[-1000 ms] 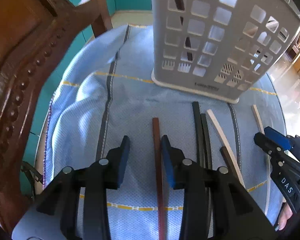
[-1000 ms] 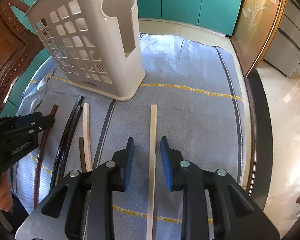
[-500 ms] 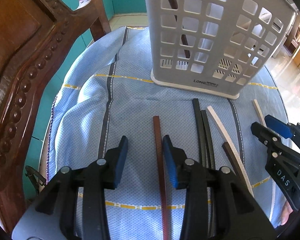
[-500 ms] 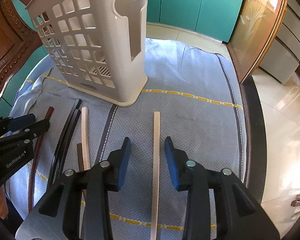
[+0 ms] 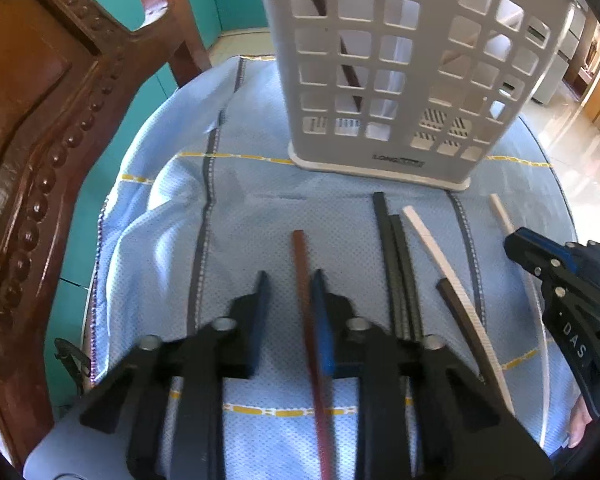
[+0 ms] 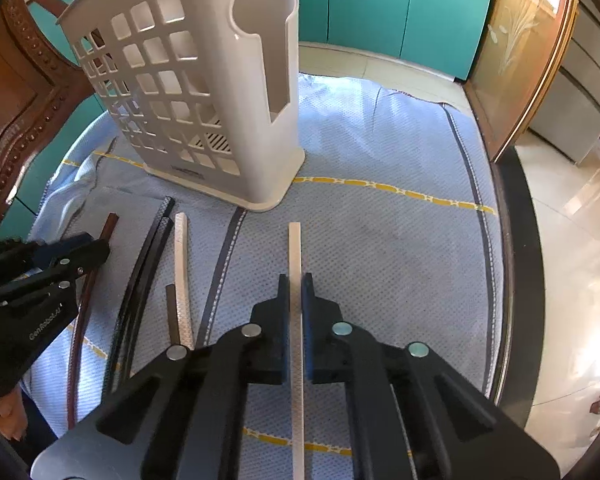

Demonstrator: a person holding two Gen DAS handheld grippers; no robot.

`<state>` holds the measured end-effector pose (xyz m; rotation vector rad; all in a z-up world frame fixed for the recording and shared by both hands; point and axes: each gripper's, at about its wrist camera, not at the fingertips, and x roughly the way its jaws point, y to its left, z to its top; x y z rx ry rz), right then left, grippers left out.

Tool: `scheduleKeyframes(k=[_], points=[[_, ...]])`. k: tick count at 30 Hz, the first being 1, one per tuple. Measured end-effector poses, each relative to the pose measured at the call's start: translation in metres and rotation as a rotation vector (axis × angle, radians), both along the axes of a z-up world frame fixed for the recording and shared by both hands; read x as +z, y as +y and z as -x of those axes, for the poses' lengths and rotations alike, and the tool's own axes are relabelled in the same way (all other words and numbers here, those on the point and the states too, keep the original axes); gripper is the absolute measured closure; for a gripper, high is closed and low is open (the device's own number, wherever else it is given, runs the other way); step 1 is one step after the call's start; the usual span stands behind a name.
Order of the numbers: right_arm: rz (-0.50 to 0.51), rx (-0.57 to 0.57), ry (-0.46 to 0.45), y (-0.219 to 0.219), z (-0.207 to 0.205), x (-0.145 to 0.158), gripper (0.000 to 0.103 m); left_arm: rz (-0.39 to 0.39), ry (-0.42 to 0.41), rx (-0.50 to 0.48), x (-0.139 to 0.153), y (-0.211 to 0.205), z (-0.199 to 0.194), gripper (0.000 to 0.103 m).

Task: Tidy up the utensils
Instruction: 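Grasp the red-brown chopstick with the left gripper while the right grasps the cream one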

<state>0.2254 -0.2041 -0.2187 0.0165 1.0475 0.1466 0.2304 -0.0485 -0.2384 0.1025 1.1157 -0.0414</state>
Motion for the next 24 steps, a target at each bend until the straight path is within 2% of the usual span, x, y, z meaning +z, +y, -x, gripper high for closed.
scheduleKeyframes(k=[4,9,14,18,24], points=[[-0.053,-0.009,-0.011,-0.006,0.0,0.006,0.096,0.03,-0.012,0.022,0.001,-0.005,0.003,0.096],[-0.059,-0.005,-0.113,-0.011,0.009,0.034,0.097,0.06,-0.076,0.043,0.017,0.004,0.009,0.096],[-0.107,0.025,-0.257,-0.018,0.03,0.069,0.097,0.056,-0.218,0.028,0.05,0.0,0.024,0.096],[-0.189,0.056,-0.413,-0.033,0.057,0.104,0.096,0.067,-0.31,0.002,0.079,-0.003,0.042,0.096],[-0.289,0.083,-0.538,-0.054,0.087,0.143,0.096,0.101,-0.45,-0.044,0.13,0.0,0.065,0.096]])
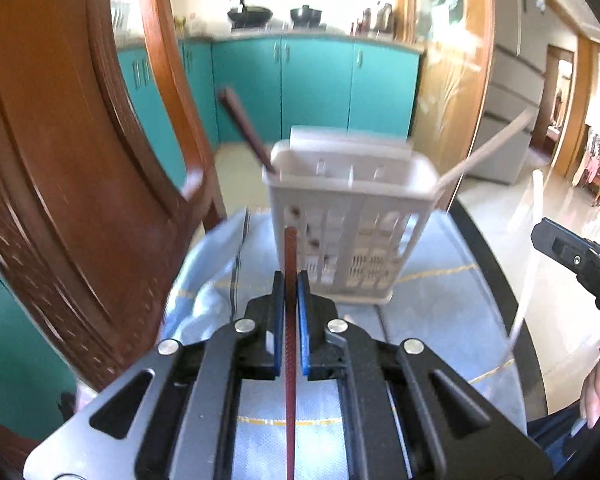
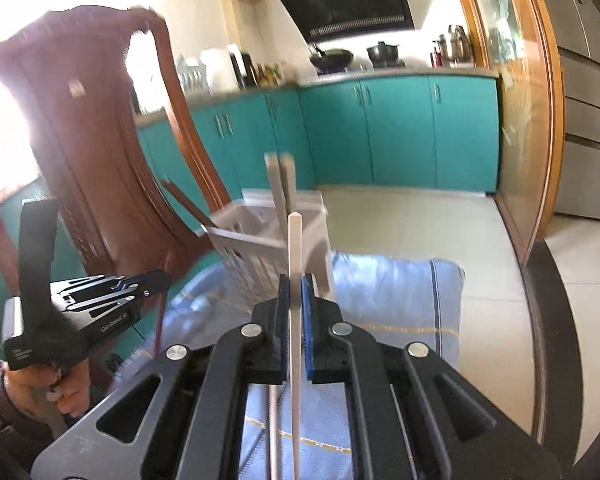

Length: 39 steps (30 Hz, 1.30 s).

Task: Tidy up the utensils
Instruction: 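Grasp the red-brown chopstick with the left gripper while the right grasps the cream one, then lift both chopsticks over the white caddy and open both grippers to drop them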

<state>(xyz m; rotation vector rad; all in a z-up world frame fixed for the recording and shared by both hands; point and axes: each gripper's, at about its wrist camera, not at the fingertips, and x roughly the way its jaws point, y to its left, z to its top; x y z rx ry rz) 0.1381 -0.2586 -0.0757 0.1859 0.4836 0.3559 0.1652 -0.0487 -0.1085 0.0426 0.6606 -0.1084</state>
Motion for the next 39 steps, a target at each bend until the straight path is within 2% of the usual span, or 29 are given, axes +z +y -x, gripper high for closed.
scheduleKeyframes(k=[5,9,12,17,21,24,26,34,36,39], points=[[-0.052,0.0,-0.064,-0.012,0.01,0.03,0.096,0.039,-0.061,-0.02,0.041,0.008,0.009,0.096],[-0.136,0.013,-0.111,-0.024,0.001,0.072,0.096,0.087,-0.155,-0.035,0.088,0.022,0.018,0.096],[-0.199,0.027,-0.139,-0.026,-0.01,0.099,0.096,0.157,-0.238,-0.068,0.132,0.033,0.016,0.096],[-0.24,-0.042,-0.221,-0.023,-0.027,0.133,0.096,0.286,-0.327,-0.044,0.167,0.05,-0.004,0.096],[-0.22,-0.172,-0.291,-0.02,-0.039,0.137,0.096,0.333,-0.336,0.031,0.162,0.057,-0.028,0.096],[-0.22,-0.194,-0.299,-0.022,-0.054,0.128,0.096,0.361,-0.308,0.044,0.153,0.062,-0.043,0.096],[-0.203,-0.211,-0.283,-0.02,-0.063,0.117,0.096,0.382,-0.301,0.037,0.153,0.065,-0.049,0.096],[-0.106,-0.2,-0.174,-0.005,-0.097,0.073,0.096,0.455,-0.386,0.097,0.157,0.083,-0.038,0.096],[-0.079,-0.187,-0.17,0.001,-0.097,0.066,0.096,0.454,-0.398,0.126,0.154,0.083,-0.04,0.096],[-0.054,-0.162,-0.18,0.007,-0.093,0.061,0.096,0.375,-0.409,0.181,0.141,0.072,-0.05,0.096]])
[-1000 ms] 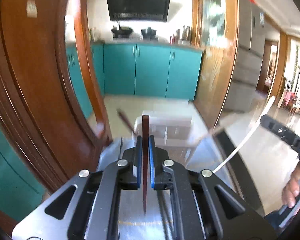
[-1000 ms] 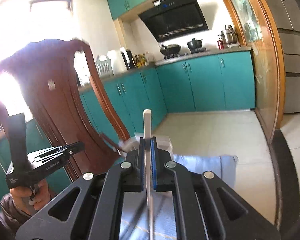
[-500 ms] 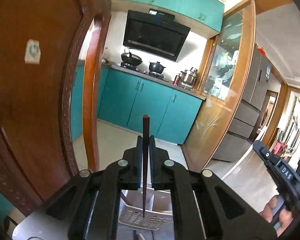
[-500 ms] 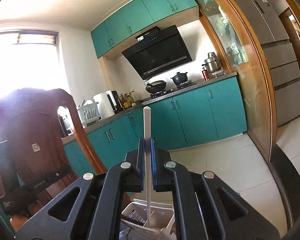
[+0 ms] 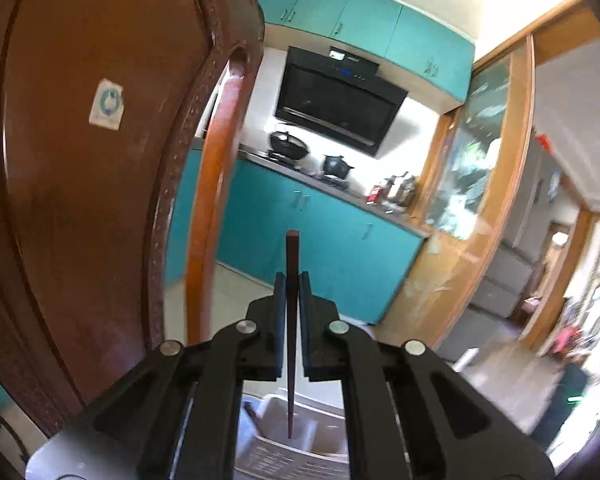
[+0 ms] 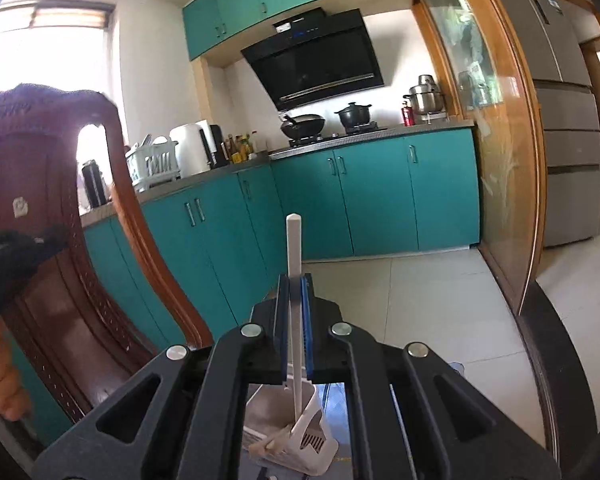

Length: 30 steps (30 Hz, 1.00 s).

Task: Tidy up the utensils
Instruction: 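Lift both chopsticks over the white caddy and open both grippers to drop them, then lower both open grippers back toward the chopsticks on the cloth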

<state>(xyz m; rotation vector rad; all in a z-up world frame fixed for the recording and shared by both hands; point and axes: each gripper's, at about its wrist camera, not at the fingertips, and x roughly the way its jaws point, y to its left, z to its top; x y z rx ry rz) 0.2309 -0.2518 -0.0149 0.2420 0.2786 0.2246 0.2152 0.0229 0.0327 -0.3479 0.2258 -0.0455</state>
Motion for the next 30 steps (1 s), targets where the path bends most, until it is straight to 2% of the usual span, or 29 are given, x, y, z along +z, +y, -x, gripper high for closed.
scheduleKeyframes(k=[7,15,19,22,25,27,30], points=[[0.012,0.019,0.0,-0.003,0.014,-0.008,0.096,-0.085,0.116,-0.004,-0.038,-0.022,-0.026,0.096],[0.037,0.035,-0.018,-0.005,0.035,-0.012,0.095,-0.153,0.177,-0.036,-0.065,-0.037,-0.023,0.096],[0.05,0.031,-0.066,-0.008,0.057,-0.012,0.082,-0.181,0.151,-0.039,-0.067,-0.039,-0.011,0.096],[0.039,0.065,-0.139,-0.015,0.082,-0.01,0.079,-0.209,0.098,-0.034,-0.067,-0.039,0.005,0.096],[0.051,0.15,-0.199,-0.017,0.111,-0.014,0.076,-0.238,0.053,-0.03,-0.067,-0.041,0.021,0.092],[0.08,0.218,-0.178,-0.012,0.119,-0.022,0.076,-0.246,0.043,-0.032,-0.07,-0.04,0.032,0.092],[0.125,0.335,-0.03,0.005,0.111,-0.051,0.076,-0.24,0.068,-0.047,-0.082,-0.037,0.04,0.091]])
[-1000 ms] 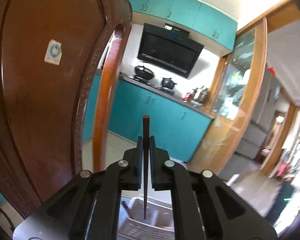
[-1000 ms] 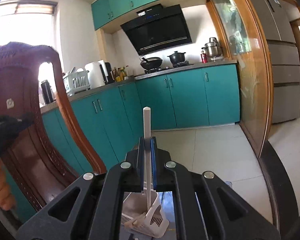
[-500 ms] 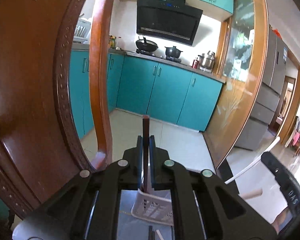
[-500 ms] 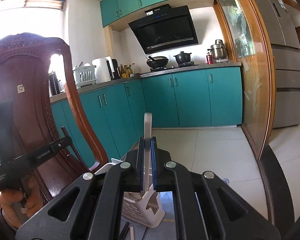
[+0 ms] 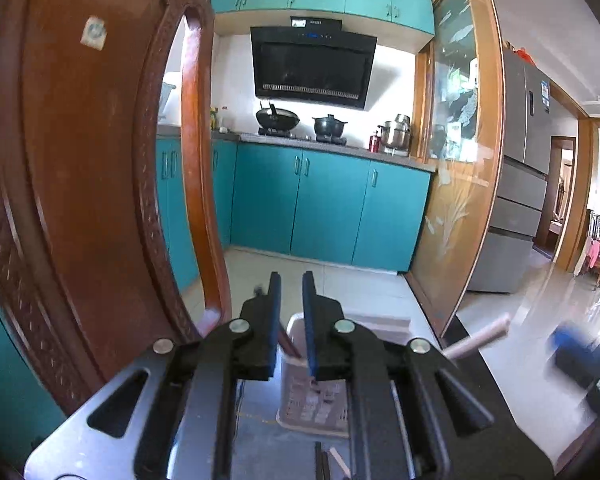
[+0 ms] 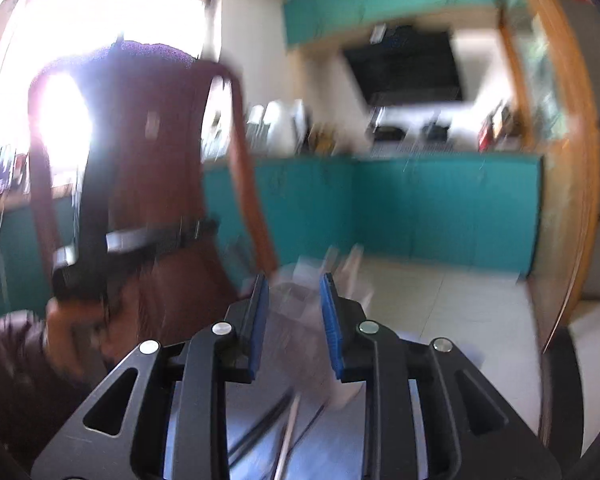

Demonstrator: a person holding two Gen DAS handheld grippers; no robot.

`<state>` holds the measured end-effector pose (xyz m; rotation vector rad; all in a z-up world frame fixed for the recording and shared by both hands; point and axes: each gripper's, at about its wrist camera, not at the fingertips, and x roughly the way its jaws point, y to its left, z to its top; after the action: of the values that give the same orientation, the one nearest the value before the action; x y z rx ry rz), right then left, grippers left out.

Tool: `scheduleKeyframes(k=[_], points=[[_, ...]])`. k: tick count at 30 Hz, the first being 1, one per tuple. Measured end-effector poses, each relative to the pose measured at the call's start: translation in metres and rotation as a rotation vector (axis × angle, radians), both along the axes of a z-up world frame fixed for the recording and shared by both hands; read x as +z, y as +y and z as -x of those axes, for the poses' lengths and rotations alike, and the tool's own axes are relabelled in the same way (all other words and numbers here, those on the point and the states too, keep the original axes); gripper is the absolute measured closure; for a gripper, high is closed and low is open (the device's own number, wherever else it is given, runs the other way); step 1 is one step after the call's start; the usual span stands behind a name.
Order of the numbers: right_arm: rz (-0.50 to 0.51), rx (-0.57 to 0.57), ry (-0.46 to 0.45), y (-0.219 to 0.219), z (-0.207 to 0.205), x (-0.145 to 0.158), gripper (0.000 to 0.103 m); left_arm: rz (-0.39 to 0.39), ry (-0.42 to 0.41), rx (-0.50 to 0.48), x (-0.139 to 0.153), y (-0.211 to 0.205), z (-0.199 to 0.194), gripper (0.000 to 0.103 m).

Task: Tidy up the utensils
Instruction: 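Lower both open grippers back toward the chopsticks on the cloth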

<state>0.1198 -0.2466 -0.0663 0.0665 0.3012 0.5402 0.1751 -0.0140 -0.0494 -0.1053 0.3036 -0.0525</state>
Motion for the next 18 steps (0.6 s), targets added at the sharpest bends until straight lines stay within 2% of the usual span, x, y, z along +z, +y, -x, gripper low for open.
scheduleKeyframes(k=[1,2,4,7,10,12,15,18], points=[[0.038,0.052,0.12,0.012,-0.014,-0.021,0.076,-0.005,0.017,0.0,-0.006,0.0,0.001,0.09],[0.064,0.057,0.2,0.021,-0.026,-0.036,0.076,-0.011,0.037,0.001,-0.012,0.001,0.002,0.087],[0.129,0.021,0.377,0.036,-0.053,-0.073,0.076,-0.011,0.086,0.005,-0.024,0.002,-0.001,0.081],[0.163,-0.023,0.573,0.051,-0.082,-0.12,0.076,0.014,0.204,-0.013,-0.048,0.003,-0.011,0.08],[0.175,-0.03,0.623,0.065,-0.093,-0.138,0.076,0.018,0.309,-0.029,-0.067,0.002,-0.022,0.079],[0.196,-0.047,0.641,0.073,-0.099,-0.147,0.076,-0.011,0.376,-0.032,-0.08,-0.002,-0.029,0.075],[0.215,-0.088,0.636,0.081,-0.103,-0.154,0.077,-0.039,0.438,-0.044,-0.094,-0.002,-0.033,0.07],[0.197,-0.138,0.654,0.076,-0.107,-0.155,0.092,-0.075,0.47,-0.048,-0.105,-0.005,-0.031,0.067]])
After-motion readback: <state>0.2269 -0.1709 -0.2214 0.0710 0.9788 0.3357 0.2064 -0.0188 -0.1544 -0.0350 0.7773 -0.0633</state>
